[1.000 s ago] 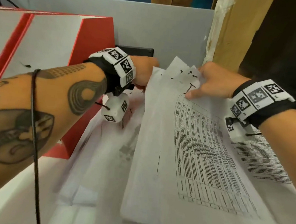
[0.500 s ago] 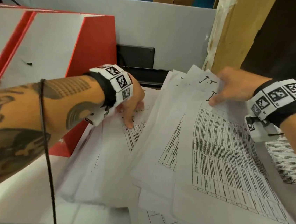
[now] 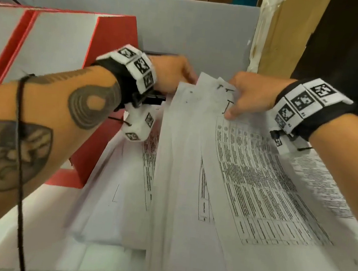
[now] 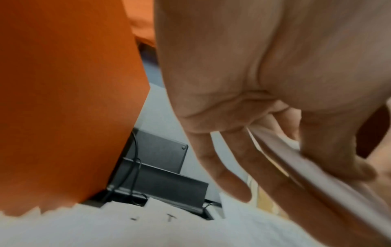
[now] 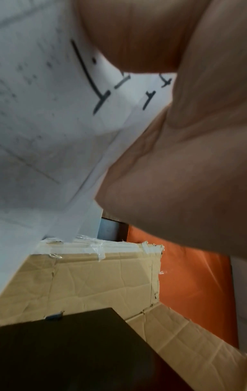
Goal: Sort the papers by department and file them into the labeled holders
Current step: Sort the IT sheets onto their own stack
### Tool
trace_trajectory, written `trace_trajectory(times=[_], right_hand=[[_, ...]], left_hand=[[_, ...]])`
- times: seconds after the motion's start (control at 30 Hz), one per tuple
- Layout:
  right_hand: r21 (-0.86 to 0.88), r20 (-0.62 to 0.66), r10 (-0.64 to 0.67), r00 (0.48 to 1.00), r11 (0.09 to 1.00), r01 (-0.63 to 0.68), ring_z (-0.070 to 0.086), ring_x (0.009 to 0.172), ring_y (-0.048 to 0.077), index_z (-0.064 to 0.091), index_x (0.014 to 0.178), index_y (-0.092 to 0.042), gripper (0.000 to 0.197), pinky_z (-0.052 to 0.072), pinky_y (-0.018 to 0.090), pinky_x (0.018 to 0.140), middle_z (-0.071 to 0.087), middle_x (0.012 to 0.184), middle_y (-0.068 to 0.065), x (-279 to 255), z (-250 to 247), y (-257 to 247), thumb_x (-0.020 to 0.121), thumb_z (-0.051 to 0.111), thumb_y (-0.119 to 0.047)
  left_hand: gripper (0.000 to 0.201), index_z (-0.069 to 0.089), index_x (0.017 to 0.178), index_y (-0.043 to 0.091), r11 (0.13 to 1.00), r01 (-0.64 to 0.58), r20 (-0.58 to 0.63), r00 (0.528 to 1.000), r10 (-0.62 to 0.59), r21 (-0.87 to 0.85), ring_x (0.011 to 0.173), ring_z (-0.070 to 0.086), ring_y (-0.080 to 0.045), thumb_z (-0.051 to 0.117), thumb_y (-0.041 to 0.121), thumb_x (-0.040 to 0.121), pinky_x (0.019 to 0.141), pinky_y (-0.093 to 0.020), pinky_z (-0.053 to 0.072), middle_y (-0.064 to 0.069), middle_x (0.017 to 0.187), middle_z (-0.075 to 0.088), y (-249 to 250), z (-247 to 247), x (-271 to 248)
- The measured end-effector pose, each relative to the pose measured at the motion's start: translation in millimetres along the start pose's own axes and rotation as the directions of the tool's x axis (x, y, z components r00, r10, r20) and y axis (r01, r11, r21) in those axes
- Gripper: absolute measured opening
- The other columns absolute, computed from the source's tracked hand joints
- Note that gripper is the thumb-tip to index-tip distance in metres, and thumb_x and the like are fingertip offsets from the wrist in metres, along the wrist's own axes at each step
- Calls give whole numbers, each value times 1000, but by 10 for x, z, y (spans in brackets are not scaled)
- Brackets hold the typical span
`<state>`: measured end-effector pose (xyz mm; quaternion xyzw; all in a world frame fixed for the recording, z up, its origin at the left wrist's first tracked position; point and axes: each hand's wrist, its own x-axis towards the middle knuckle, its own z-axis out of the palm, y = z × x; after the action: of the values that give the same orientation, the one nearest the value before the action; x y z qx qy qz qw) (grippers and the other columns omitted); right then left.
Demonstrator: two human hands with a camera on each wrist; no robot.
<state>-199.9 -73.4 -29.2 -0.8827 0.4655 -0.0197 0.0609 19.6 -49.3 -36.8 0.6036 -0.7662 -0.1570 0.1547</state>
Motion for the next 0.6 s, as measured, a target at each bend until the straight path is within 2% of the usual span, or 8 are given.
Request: trace_trajectory(times=[0.07,0.13,0.23,0.33,0.4,0.47,0.53,0.6], right_hand=[[-28,-47,32,998,999,-34,69,93,33,67,108,-4,42,58,48,89,72,101,12,-14,-89,14,81,86,-28],[19,-150,31,988,999,-28,66,104,33,63,123,-7,49,53,41,93,70,116,12,-45,-230,73,82,86,-23],[155,-401,91,912,987,-31,58,124,33,47,146,-16,75,44,40,98,59,140,8,-164,-437,176,82,85,-24],[296,-556,164,815,955,9,60,123,27,51,145,-24,73,50,44,100,62,138,-1,-218,-512,208,82,83,-42],[313,-658,182,730,949,45,62,119,26,55,138,-26,73,53,46,97,64,133,-3,-291,-526,82,79,77,-64],[356,-678,212,704,932,62,64,109,27,61,117,-32,58,52,50,96,67,113,-17,-415,-622,-78,81,62,-78],[456,-596,195,779,881,128,56,110,10,50,107,-55,35,36,53,106,62,109,-39,-485,-637,-215,83,48,-81],[660,-651,288,703,673,335,56,105,-3,47,117,-43,56,42,45,106,62,115,-29,-474,-579,-104,71,62,-72]], left_hand=[[31,78,103,19,909,14,-95,994,-59,-417,90,76,-22,62,45,100,89,-41,62,-1,94,79,59,-50,-66],[49,70,106,19,732,53,-87,985,-152,-679,87,74,-18,48,62,100,89,-41,60,0,93,78,96,-122,-134],[53,66,116,20,695,73,-6,994,-110,-715,105,73,-20,52,66,93,89,-37,59,-1,110,78,109,-220,-247],[57,66,126,16,761,81,10,995,-97,-644,110,73,-23,82,38,76,89,-40,59,-3,117,77,123,-228,-293],[63,71,124,15,825,47,-117,984,-135,-563,104,75,-24,94,33,69,93,-45,59,-3,113,78,164,-207,-267],[51,75,116,16,844,-2,-347,912,-218,-536,94,77,-19,93,35,72,89,-41,61,1,103,79,202,-212,-272],[40,76,109,17,787,-87,-485,827,-284,-610,90,78,-16,90,36,76,88,-38,61,4,97,80,170,-271,-302],[36,76,108,16,673,-229,-552,773,-313,-703,89,78,-16,88,33,79,87,-36,61,4,97,81,128,-346,-386]])
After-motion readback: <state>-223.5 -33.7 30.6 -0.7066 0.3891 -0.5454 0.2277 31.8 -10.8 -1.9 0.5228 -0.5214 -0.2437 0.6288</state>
